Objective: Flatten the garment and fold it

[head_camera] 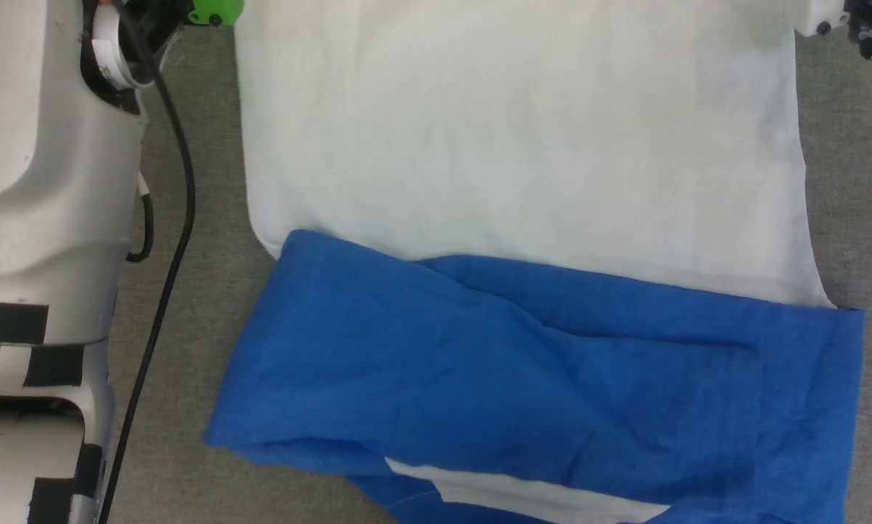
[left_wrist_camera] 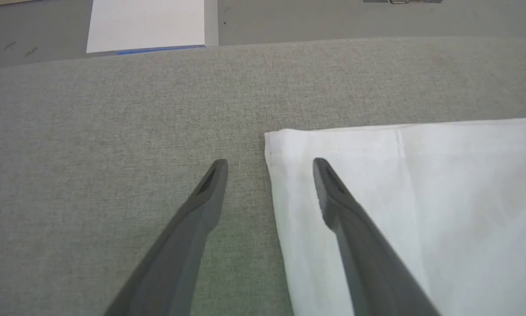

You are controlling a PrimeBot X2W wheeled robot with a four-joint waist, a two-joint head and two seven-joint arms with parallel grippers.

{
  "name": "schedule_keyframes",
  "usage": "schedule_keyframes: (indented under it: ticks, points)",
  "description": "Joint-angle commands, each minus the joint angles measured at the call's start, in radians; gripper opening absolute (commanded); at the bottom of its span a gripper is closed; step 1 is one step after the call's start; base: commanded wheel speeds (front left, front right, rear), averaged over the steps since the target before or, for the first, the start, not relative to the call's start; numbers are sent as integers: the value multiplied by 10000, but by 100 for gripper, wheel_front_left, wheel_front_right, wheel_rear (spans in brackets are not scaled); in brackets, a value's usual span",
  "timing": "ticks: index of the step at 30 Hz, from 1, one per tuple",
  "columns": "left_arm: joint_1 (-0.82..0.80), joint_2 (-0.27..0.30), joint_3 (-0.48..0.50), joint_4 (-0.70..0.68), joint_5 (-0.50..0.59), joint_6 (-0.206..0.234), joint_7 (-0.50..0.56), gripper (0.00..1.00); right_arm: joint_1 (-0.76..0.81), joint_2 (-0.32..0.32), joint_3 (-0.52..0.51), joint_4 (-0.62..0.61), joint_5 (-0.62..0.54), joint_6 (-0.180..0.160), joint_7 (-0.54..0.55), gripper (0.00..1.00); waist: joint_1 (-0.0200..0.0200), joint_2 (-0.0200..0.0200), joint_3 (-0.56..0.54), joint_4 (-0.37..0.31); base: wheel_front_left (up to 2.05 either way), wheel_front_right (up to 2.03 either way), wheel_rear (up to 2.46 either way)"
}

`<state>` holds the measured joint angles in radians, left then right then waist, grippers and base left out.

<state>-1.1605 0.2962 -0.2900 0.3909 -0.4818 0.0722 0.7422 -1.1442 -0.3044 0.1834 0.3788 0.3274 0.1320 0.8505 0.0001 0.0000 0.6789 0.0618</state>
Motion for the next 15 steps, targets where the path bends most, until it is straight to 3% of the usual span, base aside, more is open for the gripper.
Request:
schedule_keyframes:
  ticks: [1, 9, 10, 11, 12, 15]
  points:
    - [-199, 97, -83, 141, 126, 90, 153, 100, -172, -74, 129, -99, 131, -13, -104, 0, -1, 0, 322, -284, 0, 0, 0]
    - [-36, 17, -373, 694, 253, 425, 700, 100, -254, -480, 480, -296, 376, -13, -263, 0, -1, 0, 661, -315, 0, 0, 0]
    - [15, -21, -378, 740, 190, 427, 782, 66, -258, -508, 488, -298, 392, -13, -272, 0, -1, 0, 673, -301, 0, 0, 0]
    - [51, -81, -322, 720, 78, 412, 740, 11, -264, -540, 503, -303, 405, -13, -278, 0, -1, 0, 686, -284, 0, 0, 0]
    - [90, -129, -289, 727, -20, 384, 742, 0, -271, -563, 514, -303, 409, -13, -283, 0, -1, 0, 689, -266, 0, 0, 0]
    - [104, -238, -15, 629, -285, 414, 367, 0, -342, -635, 541, -303, 392, -13, -331, 0, -1, 0, 687, -204, 0, 0, 0]
